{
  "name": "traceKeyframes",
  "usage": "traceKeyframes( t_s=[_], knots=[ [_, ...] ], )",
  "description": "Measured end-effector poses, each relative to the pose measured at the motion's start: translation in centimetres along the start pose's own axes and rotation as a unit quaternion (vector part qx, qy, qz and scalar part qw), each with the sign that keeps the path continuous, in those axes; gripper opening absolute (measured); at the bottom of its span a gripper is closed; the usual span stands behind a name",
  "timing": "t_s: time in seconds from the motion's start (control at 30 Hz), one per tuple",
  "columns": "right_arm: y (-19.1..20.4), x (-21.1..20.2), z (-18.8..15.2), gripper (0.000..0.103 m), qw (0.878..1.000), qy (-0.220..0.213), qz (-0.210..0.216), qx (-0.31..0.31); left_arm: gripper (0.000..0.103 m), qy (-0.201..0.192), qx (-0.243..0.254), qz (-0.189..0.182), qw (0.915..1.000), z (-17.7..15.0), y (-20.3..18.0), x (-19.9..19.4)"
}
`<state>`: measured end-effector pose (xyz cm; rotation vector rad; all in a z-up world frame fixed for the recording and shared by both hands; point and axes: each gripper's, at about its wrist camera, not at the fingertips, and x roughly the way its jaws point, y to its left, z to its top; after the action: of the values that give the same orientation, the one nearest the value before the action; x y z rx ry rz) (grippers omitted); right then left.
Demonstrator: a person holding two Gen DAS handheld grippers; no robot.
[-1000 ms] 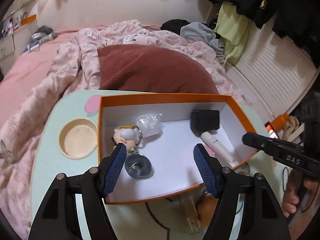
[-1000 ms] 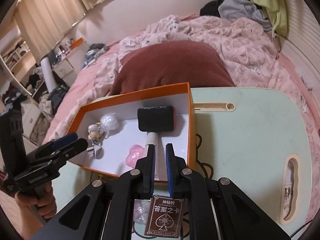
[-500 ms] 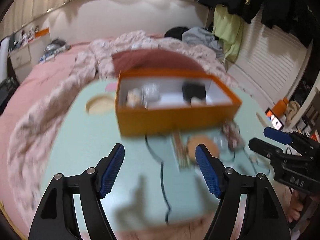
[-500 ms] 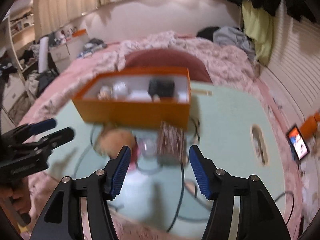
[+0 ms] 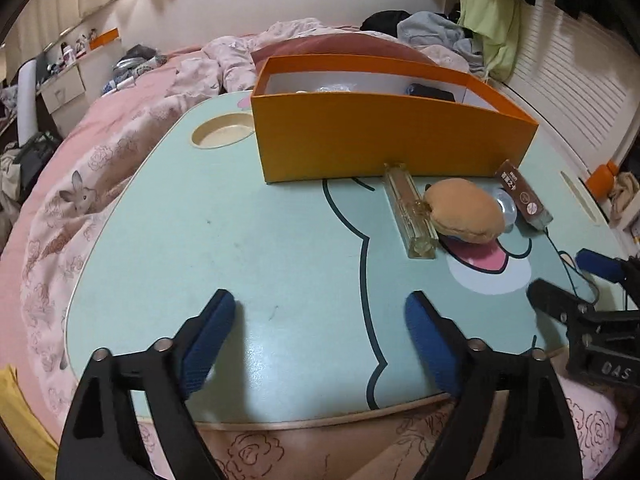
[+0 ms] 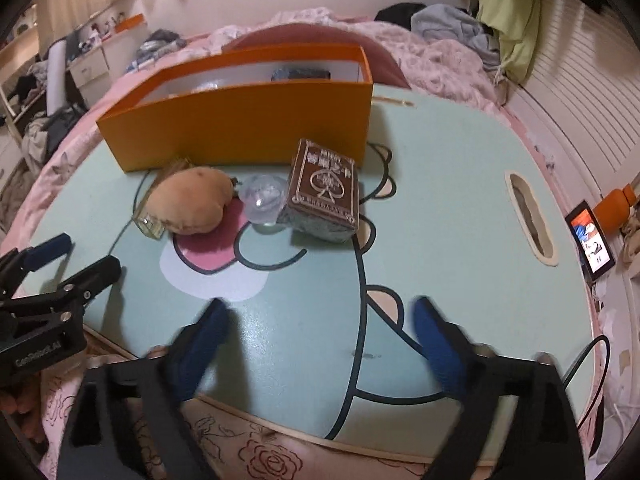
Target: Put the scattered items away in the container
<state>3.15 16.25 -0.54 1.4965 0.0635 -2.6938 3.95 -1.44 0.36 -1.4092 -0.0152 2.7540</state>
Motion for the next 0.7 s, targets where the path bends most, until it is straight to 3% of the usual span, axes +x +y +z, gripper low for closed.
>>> traceKeyframes(
  t_s=[0.1, 0.7],
  knots=[
    [-0.01, 0.13, 0.05, 0.103, 1.000, 0.003, 0.001, -0.002, 0.103, 0.005, -0.001, 0.002, 1.0000, -0.01, -0.05, 0.20],
    [0.27, 0.02, 0.16, 0.103, 1.000, 0.006, 0.008, -0.013, 0.103, 0.007, -0.001, 0.001, 1.0000, 0.08, -0.05, 0.22]
  ],
)
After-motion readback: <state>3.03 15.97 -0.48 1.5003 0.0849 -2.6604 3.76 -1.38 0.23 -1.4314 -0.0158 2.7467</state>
